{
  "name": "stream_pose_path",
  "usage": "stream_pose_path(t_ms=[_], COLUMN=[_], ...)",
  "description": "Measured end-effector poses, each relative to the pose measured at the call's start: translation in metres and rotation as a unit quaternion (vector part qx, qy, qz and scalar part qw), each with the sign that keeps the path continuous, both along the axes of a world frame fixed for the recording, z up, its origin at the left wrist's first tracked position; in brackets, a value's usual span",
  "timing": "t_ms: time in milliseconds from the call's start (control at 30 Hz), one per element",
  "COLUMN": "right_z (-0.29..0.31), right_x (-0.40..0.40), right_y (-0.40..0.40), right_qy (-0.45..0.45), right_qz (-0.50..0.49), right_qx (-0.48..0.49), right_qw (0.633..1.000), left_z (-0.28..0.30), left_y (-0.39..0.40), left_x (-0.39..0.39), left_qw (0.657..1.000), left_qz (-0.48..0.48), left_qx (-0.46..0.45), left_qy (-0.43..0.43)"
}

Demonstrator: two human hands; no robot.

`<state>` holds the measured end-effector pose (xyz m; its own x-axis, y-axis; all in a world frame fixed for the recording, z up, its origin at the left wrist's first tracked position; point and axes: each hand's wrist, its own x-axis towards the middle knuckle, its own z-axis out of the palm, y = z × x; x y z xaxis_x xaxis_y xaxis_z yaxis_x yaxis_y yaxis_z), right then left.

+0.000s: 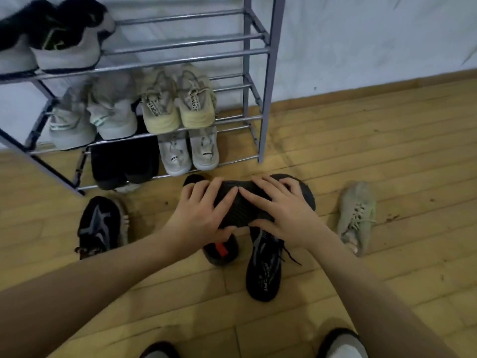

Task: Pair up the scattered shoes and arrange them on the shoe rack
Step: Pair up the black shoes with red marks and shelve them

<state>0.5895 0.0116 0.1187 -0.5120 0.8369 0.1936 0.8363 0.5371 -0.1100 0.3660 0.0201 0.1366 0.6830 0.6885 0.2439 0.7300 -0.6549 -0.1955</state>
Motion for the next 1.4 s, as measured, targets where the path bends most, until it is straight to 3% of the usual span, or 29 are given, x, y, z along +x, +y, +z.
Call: stream_pose_path(t_ms=[133,300,533,667,800,967,1167,1300,1400], right_z=[-0.042,-0.088,-0.114,-0.112,-0.106,-0.108,-0.118,-0.121,-0.118], right_x=[-0.018,-0.035,-0.061,-0.07,-0.075,-0.074,-0.067,-0.068,-0.07], right_y=[0.02,0.03,0.006,0.023,0.057,0.083,0.096,0.094,0.088], right_qy=[-0.052,-0.048,-0.023,0.001,0.088,0.139,0.159,0.177,0.188], right_qz=[0.002,-0.018,-0.188,-0.204,-0.197,-0.189,-0.151,-0.146,-0.131], right_qx=[-0.038,-0.135,-0.086,-0.079,-0.074,-0.061,-0.106,-0.14,-0.166], right_qw=[0.998,0.99,0.978,0.976,0.974,0.97,0.97,0.963,0.959], left_z=[-0.056,-0.116,-0.125,-0.117,-0.104,-0.109,-0.11,-0.112,-0.114], left_y=[0.005,-0.006,0.001,0.015,0.047,0.063,0.086,0.093,0.091], left_x=[-0.007,-0.019,-0.028,-0.032,-0.033,-0.044,-0.055,-0.064,-0.064], left_qw=[0.995,0.96,0.977,0.972,0.95,0.983,0.984,0.989,0.986], left_qz=[0.073,0.191,0.151,0.144,0.183,0.116,0.093,0.066,0.081], left_qx=[-0.059,-0.186,-0.099,-0.093,-0.101,-0.087,-0.15,-0.129,-0.128], left_qy=[-0.043,-0.082,-0.111,-0.158,-0.234,-0.116,-0.024,-0.013,-0.071])
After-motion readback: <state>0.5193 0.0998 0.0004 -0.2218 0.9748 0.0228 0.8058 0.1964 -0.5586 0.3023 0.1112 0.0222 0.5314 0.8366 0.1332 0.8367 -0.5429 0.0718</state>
